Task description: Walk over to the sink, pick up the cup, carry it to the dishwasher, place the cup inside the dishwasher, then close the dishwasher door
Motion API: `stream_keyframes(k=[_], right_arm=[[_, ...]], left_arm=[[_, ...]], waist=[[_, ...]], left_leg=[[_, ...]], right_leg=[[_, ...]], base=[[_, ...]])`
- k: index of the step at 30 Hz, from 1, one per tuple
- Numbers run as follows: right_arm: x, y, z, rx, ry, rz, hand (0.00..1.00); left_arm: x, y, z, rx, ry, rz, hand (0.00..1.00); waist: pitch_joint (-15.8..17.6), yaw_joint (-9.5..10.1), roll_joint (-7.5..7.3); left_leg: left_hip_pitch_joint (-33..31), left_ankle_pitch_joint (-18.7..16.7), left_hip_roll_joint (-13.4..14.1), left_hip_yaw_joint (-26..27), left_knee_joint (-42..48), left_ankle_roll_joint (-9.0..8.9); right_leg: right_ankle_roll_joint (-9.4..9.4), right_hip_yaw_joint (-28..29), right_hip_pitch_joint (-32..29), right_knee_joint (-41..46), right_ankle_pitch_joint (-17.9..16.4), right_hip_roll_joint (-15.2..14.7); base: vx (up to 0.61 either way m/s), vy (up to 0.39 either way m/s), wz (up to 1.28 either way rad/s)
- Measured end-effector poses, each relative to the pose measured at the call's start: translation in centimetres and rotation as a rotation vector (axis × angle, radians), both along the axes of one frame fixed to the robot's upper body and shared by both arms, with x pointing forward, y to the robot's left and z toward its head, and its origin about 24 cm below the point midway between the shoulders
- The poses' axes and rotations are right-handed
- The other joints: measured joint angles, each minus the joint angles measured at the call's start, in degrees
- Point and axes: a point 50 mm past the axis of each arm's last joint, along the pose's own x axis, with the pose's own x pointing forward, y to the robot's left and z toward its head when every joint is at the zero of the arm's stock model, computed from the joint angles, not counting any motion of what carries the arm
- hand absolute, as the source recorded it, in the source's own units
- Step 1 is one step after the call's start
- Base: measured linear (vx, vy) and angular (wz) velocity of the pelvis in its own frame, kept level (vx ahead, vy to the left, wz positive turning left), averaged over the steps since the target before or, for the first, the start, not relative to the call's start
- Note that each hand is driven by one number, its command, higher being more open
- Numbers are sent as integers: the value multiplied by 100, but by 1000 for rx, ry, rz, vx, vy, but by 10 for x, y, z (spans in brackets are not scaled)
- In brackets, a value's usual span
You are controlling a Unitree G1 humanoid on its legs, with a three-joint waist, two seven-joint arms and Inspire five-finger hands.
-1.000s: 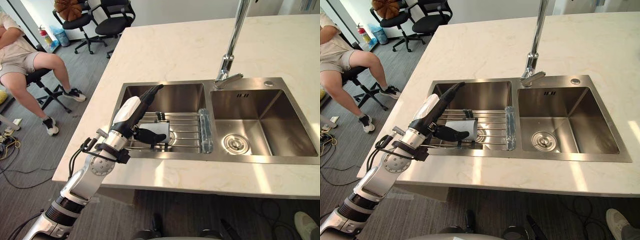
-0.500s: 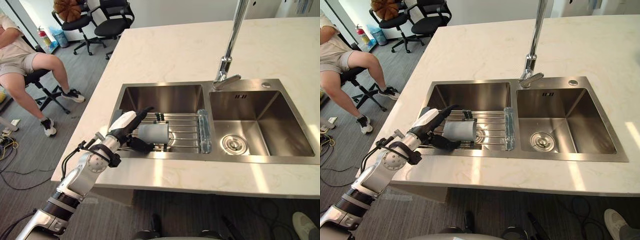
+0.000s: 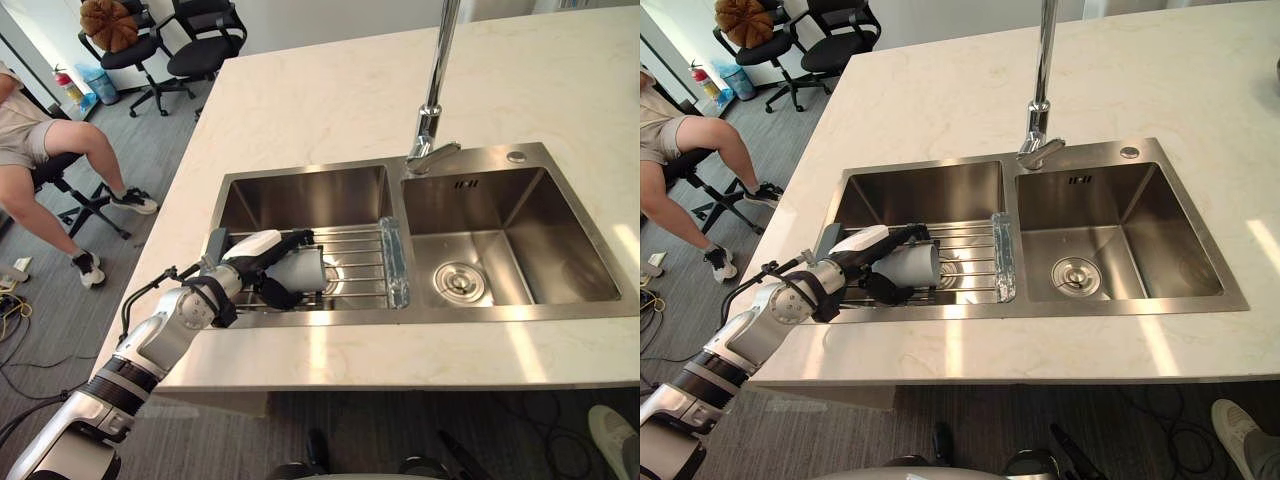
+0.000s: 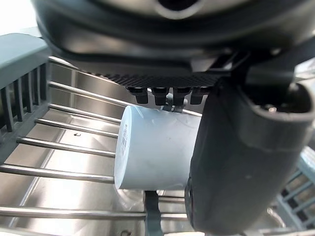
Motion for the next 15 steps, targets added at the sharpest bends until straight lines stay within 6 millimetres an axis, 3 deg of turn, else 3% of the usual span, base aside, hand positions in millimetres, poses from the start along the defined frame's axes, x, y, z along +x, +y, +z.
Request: stream_keyframes(k=[12, 13, 15], right_arm=[[13, -4, 3, -33, -2, 56, 100], [14, -4, 3, -36, -4, 61, 100], [14, -5, 3, -40, -4, 66, 100]], left_arm=[[14, -3, 5, 163, 198, -12, 100], [15, -2, 5, 169, 216, -4, 0], [15, -1, 4, 176, 231, 11, 0]], waist=[[44, -302, 210], [54, -320, 222], [64, -348, 236]], left_leg=[[67, -63, 37, 57, -1, -68], [68, -68, 50, 62, -1, -72], [68, -79, 66, 71, -1, -85]], right_leg=[[-6, 55, 65, -82, 5, 32], [-10, 60, 65, -91, 8, 48], [-17, 65, 67, -112, 13, 59]], base=[[1, -3, -3], [-7, -12, -4], [-3, -11, -3]])
